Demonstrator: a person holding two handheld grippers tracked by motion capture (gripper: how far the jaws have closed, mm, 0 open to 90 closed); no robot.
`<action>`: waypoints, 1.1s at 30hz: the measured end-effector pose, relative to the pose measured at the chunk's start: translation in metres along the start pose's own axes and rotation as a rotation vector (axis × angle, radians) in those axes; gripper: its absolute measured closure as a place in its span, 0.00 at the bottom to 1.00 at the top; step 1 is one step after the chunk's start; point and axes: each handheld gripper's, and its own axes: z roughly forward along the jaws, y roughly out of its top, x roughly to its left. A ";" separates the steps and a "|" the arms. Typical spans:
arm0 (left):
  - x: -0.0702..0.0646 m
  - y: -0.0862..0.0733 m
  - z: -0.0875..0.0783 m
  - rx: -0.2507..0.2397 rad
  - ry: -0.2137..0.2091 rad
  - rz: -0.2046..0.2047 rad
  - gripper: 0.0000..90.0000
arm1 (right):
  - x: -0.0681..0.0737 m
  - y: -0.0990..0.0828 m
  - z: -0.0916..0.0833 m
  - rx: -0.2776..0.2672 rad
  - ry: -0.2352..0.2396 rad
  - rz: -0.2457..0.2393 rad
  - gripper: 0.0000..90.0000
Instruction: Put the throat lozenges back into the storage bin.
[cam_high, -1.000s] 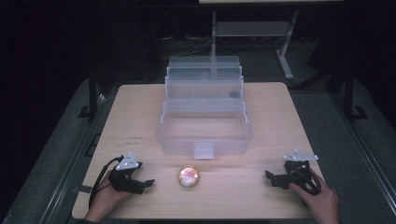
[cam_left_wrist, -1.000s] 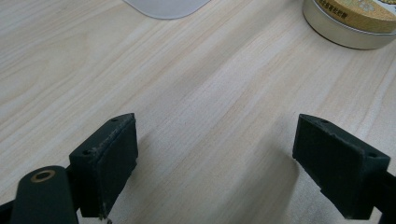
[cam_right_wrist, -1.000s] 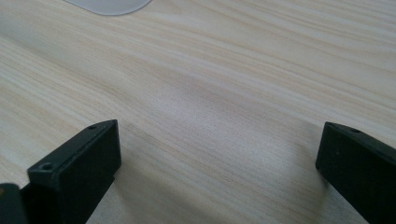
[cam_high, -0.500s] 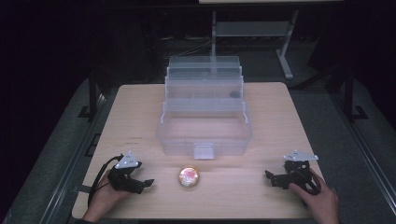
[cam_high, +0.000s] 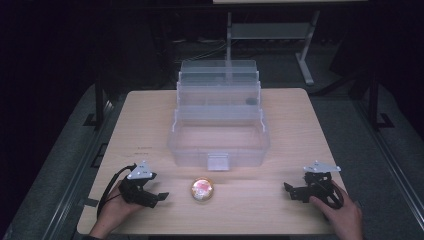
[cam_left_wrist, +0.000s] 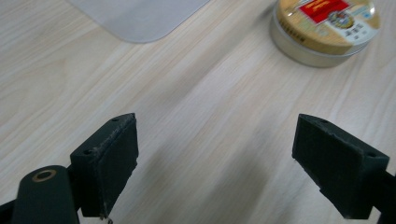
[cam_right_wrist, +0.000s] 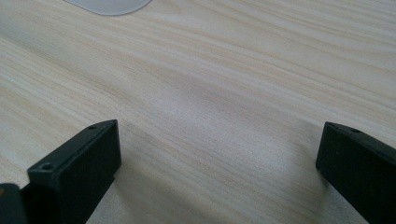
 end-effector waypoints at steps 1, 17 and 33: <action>0.000 0.000 0.000 0.000 0.000 0.000 0.15 | 0.000 0.000 0.000 0.000 0.000 0.000 0.00; -0.008 0.018 0.003 0.011 -0.042 0.034 0.15 | 0.000 0.000 0.000 0.000 0.000 0.001 0.00; -0.012 0.033 0.004 0.005 -0.067 0.055 0.15 | 0.000 0.000 0.000 0.001 0.000 0.000 0.00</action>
